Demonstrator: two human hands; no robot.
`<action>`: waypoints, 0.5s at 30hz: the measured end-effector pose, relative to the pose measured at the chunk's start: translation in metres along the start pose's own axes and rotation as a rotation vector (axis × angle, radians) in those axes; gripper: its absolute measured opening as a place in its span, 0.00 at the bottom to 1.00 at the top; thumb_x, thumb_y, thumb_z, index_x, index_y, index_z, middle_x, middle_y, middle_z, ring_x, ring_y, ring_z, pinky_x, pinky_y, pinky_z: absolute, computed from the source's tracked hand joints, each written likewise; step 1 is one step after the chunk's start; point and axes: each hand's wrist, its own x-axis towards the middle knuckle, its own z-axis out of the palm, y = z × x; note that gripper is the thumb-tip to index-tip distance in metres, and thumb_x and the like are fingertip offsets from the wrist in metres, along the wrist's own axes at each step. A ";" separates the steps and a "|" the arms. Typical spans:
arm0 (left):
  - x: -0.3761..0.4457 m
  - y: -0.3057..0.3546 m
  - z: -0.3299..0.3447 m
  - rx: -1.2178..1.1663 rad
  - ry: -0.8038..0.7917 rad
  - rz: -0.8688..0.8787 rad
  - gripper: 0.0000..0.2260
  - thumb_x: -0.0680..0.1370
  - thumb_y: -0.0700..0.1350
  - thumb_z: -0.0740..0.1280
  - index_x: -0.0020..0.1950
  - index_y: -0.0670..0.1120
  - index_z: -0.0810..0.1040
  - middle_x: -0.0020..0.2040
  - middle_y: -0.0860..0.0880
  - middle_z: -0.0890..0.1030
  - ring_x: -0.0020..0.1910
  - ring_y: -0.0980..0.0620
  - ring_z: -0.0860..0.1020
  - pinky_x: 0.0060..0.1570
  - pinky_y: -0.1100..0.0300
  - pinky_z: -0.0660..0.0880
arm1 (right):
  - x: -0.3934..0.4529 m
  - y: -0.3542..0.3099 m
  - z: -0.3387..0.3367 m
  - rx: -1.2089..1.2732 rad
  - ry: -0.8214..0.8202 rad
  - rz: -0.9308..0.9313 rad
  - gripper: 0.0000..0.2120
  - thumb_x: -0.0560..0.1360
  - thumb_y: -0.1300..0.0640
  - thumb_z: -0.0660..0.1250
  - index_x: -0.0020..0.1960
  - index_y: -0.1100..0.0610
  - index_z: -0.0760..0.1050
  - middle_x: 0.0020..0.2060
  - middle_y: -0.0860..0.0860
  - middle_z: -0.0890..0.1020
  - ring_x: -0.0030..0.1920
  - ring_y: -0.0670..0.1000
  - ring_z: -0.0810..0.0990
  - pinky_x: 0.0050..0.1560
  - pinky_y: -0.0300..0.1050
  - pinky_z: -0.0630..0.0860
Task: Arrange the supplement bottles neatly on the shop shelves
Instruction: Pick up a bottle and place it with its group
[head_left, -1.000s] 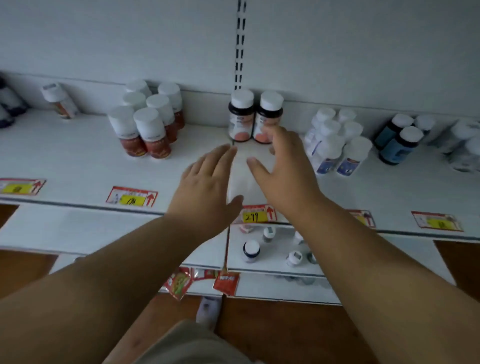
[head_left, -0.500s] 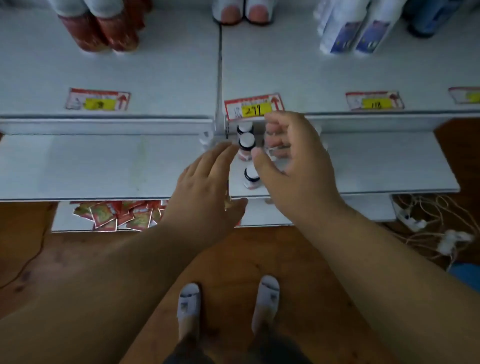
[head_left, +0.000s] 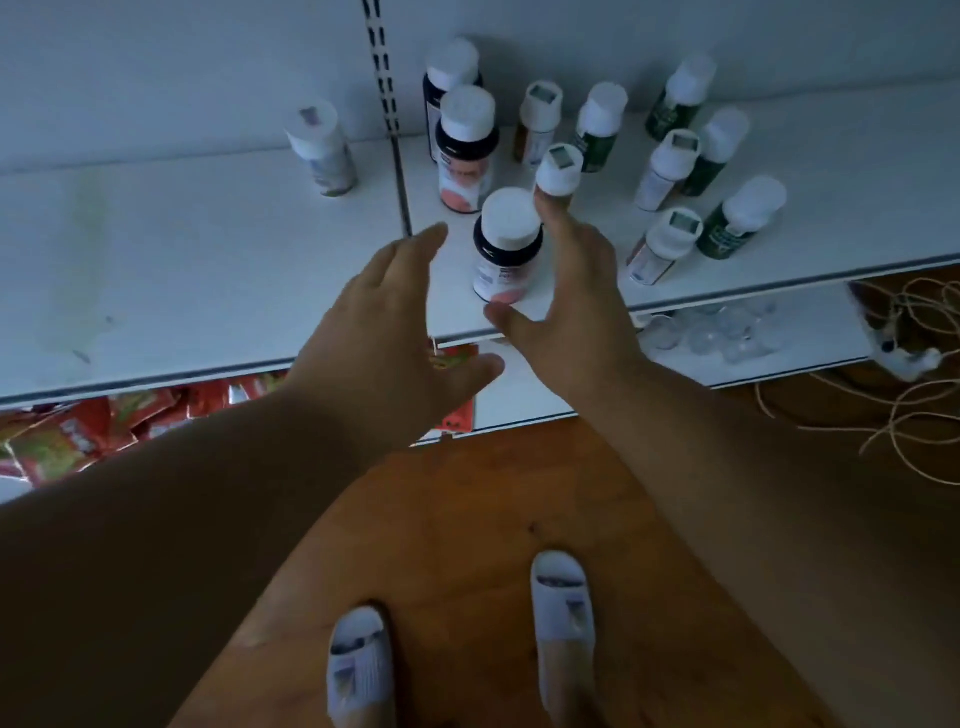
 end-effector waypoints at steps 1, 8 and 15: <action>0.009 -0.007 0.006 -0.026 0.015 -0.011 0.46 0.68 0.61 0.74 0.79 0.53 0.54 0.78 0.54 0.61 0.75 0.54 0.61 0.67 0.63 0.57 | 0.013 0.008 0.013 0.022 0.007 -0.017 0.44 0.71 0.52 0.77 0.79 0.46 0.55 0.75 0.57 0.61 0.75 0.54 0.62 0.70 0.43 0.64; 0.055 -0.029 0.057 -0.083 -0.042 -0.101 0.50 0.63 0.70 0.68 0.79 0.54 0.53 0.79 0.54 0.59 0.75 0.53 0.61 0.65 0.60 0.60 | 0.060 0.048 0.045 0.188 -0.045 -0.090 0.39 0.73 0.65 0.73 0.77 0.48 0.59 0.70 0.54 0.69 0.69 0.51 0.69 0.64 0.39 0.69; 0.013 -0.025 0.052 -0.234 0.030 -0.094 0.57 0.57 0.78 0.65 0.79 0.54 0.53 0.78 0.54 0.60 0.75 0.57 0.60 0.71 0.49 0.66 | 0.015 0.024 0.013 0.570 -0.125 -0.004 0.35 0.70 0.57 0.78 0.70 0.42 0.64 0.58 0.42 0.78 0.53 0.41 0.82 0.50 0.38 0.80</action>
